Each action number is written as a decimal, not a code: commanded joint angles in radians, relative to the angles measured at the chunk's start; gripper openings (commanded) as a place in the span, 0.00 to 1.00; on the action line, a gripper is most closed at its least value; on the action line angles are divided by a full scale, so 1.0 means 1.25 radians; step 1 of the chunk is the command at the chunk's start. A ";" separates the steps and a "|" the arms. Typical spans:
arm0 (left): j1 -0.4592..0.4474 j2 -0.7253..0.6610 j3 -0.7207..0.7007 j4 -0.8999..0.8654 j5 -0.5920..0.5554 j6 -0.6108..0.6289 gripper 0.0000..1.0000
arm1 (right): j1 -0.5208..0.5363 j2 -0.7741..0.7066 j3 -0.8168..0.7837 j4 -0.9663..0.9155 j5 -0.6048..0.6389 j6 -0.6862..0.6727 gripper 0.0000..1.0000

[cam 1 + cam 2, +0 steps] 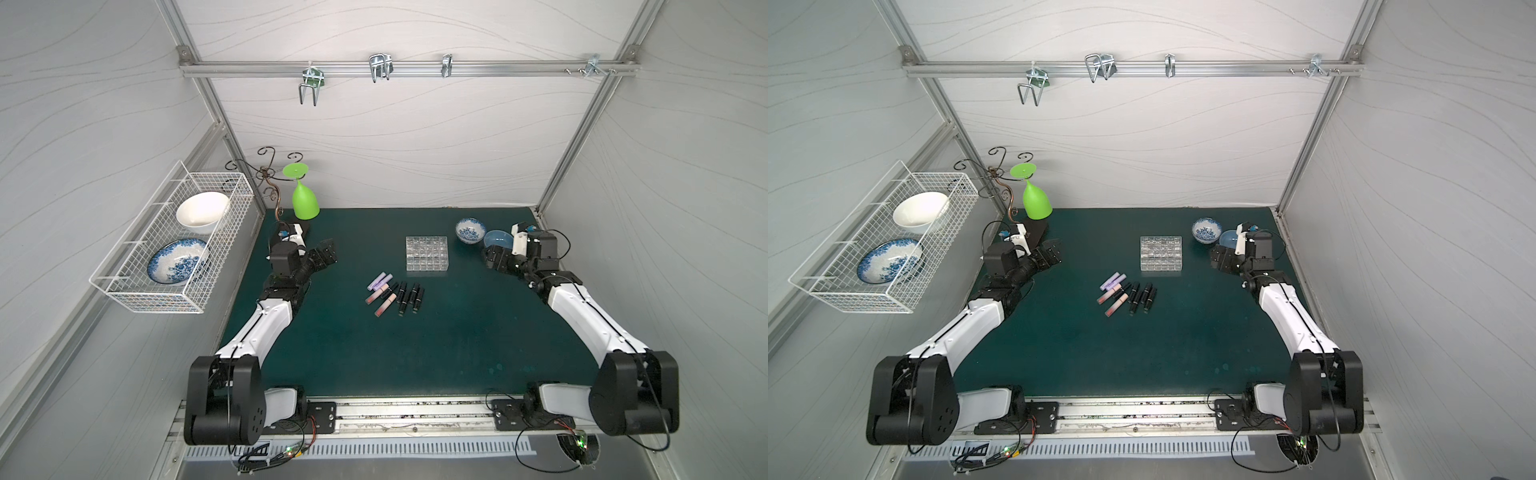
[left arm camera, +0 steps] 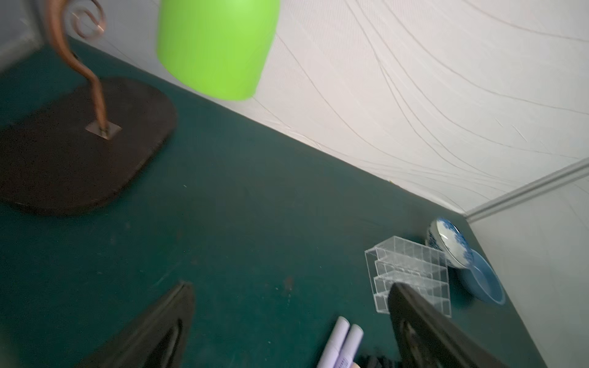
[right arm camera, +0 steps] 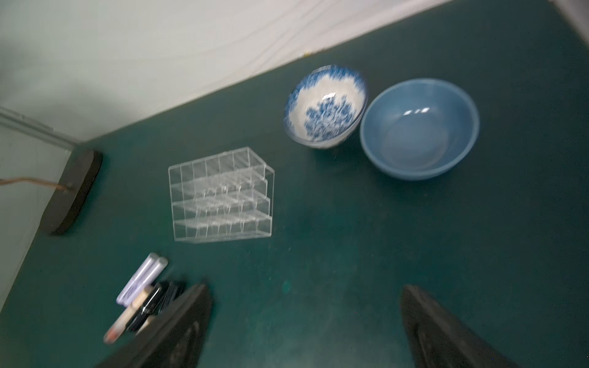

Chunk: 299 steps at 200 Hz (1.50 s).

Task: Arrange the lipsticks in the organizer
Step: Move the storage box to the center of the board.

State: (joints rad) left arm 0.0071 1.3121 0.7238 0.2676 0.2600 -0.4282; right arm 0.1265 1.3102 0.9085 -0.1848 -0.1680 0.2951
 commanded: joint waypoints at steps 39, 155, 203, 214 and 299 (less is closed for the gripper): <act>-0.247 0.177 0.220 -0.191 -0.090 0.181 1.00 | 0.080 0.215 0.188 -0.092 -0.109 -0.026 0.82; -0.413 0.575 0.624 -0.360 -0.171 0.233 0.73 | 0.107 0.466 0.370 -0.101 -0.122 -0.032 0.48; -0.425 0.669 0.713 -0.426 -0.195 0.230 0.69 | 0.108 0.523 0.411 -0.102 -0.140 -0.025 0.46; -0.425 0.686 0.728 -0.435 -0.201 0.231 0.68 | 0.109 0.536 0.419 -0.102 -0.142 -0.023 0.46; -0.424 0.741 0.763 -0.460 -0.232 0.231 0.62 | 0.131 0.628 0.490 -0.120 -0.149 -0.027 0.40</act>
State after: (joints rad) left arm -0.5247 2.2063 1.6398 -0.2955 0.0021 -0.1509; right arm 0.2684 2.0617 1.4796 -0.3031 -0.3367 0.2649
